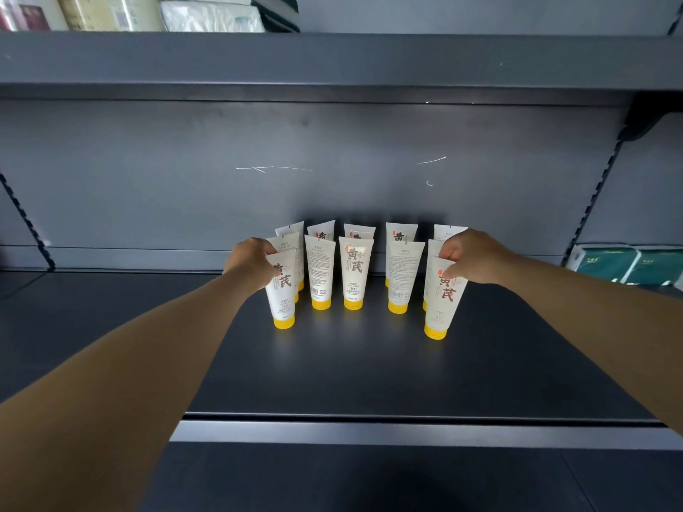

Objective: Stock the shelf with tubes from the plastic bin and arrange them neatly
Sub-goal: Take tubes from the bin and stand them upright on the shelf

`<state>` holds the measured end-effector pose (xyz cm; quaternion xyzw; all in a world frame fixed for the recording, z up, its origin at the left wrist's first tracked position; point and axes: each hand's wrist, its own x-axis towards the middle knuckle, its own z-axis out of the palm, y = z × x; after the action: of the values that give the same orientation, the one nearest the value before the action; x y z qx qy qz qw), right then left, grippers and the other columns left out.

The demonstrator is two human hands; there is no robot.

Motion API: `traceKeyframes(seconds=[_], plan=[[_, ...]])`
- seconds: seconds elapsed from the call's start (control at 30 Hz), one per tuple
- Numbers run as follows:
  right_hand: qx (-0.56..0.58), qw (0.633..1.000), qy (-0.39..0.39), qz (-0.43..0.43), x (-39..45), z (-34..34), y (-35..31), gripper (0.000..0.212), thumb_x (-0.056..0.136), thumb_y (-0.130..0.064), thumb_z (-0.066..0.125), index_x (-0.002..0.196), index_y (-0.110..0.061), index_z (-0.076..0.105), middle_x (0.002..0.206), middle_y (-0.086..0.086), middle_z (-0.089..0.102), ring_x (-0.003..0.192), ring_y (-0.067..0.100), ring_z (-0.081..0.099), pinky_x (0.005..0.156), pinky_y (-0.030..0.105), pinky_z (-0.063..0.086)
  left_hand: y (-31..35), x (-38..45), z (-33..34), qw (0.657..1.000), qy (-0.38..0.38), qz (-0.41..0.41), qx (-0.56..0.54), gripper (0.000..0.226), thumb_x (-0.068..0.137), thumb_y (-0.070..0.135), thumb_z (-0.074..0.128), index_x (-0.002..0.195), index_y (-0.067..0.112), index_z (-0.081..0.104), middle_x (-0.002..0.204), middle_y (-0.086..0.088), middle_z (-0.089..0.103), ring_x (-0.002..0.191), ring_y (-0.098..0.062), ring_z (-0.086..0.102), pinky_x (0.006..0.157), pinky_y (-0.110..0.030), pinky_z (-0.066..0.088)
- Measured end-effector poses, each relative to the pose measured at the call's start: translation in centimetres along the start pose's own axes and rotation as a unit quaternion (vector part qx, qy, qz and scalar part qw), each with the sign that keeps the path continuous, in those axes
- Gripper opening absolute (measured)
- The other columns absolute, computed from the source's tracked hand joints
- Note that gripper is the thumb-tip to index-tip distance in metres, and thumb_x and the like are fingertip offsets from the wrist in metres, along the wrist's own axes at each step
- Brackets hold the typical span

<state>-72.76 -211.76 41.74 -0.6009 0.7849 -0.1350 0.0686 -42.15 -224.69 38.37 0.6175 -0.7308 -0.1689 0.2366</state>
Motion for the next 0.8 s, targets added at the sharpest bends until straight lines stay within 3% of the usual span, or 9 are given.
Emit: traceKeyframes(seconds=[0.3, 0.53, 0.8], plan=[[-0.011, 1.0, 0.015, -0.006, -0.8, -1.1, -0.3, 0.031, 0.08, -0.01, 0.072, 0.11, -0.007, 0.064, 0.118, 0.01, 0.064, 0.088, 0.018, 0.058, 0.055, 0.017, 0.043, 1.0, -0.5, -1.3, 1.0, 0.014, 0.008, 0.001, 0.024, 0.077, 0.009, 0.073, 0.099, 0.015, 0.063, 0.114, -0.007, 0.062, 0.095, -0.024, 0.06, 0.071, -0.028, 0.051], [-0.02, 0.999, 0.033, -0.023, -3.5, -2.2, -1.2, 0.038, 0.078, -0.014, 0.075, 0.114, -0.009, 0.063, 0.117, 0.007, 0.063, 0.103, 0.022, 0.059, 0.082, 0.028, 0.048, 2.1, -2.7, -3.2, 0.999, 0.024, 0.036, 0.018, 0.031, 0.075, 0.011, 0.075, 0.102, 0.015, 0.063, 0.114, -0.007, 0.061, 0.103, -0.025, 0.059, 0.082, -0.033, 0.053], [0.0, 1.0, 0.025, -0.017, -10.7, -2.2, -3.2, 0.038, 0.077, -0.013, 0.075, 0.112, -0.012, 0.062, 0.11, 0.005, 0.059, 0.093, 0.018, 0.055, 0.081, 0.029, 0.048, 2.7, -10.2, -4.0, 0.998, -0.022, 0.059, 0.003, 0.029, 0.076, 0.014, 0.073, 0.103, 0.016, 0.063, 0.112, -0.005, 0.061, 0.1, -0.022, 0.059, 0.083, -0.031, 0.049]])
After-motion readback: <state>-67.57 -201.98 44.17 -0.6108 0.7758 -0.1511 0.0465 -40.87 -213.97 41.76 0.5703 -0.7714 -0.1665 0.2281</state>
